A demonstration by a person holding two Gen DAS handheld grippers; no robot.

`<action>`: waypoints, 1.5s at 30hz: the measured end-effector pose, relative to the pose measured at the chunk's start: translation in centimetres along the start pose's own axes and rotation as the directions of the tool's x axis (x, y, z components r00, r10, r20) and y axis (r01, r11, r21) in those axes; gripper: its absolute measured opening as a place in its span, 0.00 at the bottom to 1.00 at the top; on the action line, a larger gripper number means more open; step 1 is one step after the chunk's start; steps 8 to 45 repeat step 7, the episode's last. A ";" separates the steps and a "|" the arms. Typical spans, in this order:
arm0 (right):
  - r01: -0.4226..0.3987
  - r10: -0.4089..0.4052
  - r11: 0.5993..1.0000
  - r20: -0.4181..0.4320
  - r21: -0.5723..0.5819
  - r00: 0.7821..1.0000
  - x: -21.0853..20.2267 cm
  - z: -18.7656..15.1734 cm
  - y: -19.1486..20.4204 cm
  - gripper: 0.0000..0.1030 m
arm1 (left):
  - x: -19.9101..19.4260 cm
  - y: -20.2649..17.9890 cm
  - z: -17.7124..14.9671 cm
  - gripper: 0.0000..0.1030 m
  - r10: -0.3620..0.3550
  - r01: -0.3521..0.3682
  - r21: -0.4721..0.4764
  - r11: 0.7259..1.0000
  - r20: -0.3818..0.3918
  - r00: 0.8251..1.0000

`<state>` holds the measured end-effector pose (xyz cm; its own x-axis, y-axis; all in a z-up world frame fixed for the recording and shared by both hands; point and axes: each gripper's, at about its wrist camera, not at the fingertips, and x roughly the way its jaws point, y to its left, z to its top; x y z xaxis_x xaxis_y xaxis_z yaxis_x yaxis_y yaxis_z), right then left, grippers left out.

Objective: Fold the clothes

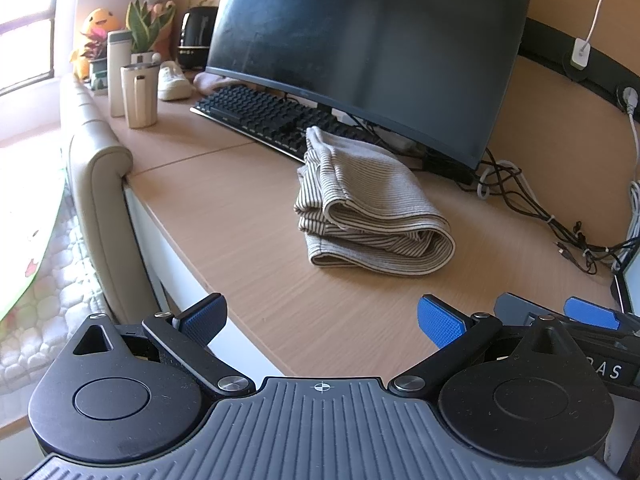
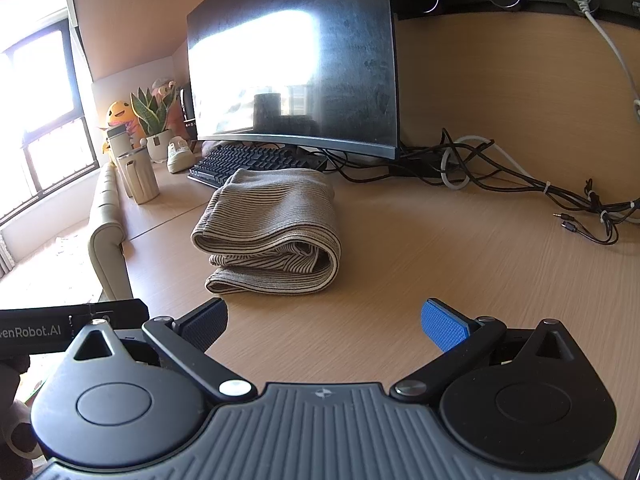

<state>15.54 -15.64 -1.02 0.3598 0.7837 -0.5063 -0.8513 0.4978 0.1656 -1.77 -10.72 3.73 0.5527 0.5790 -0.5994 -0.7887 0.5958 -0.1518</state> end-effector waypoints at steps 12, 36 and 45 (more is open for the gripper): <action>0.014 -0.014 1.000 -0.007 0.019 1.000 0.7 0.5 -0.2 1.00 | 0.4 0.5 1.4 1.00 0.018 -0.018 0.019 1.000 0.033 0.999; 0.014 -0.014 1.000 -0.007 0.019 1.000 0.7 0.5 -0.2 1.00 | 0.4 0.5 1.4 1.00 0.018 -0.018 0.019 1.000 0.033 0.999; 0.014 -0.014 1.000 -0.007 0.019 1.000 0.7 0.5 -0.2 1.00 | 0.4 0.5 1.4 1.00 0.018 -0.018 0.019 1.000 0.033 0.999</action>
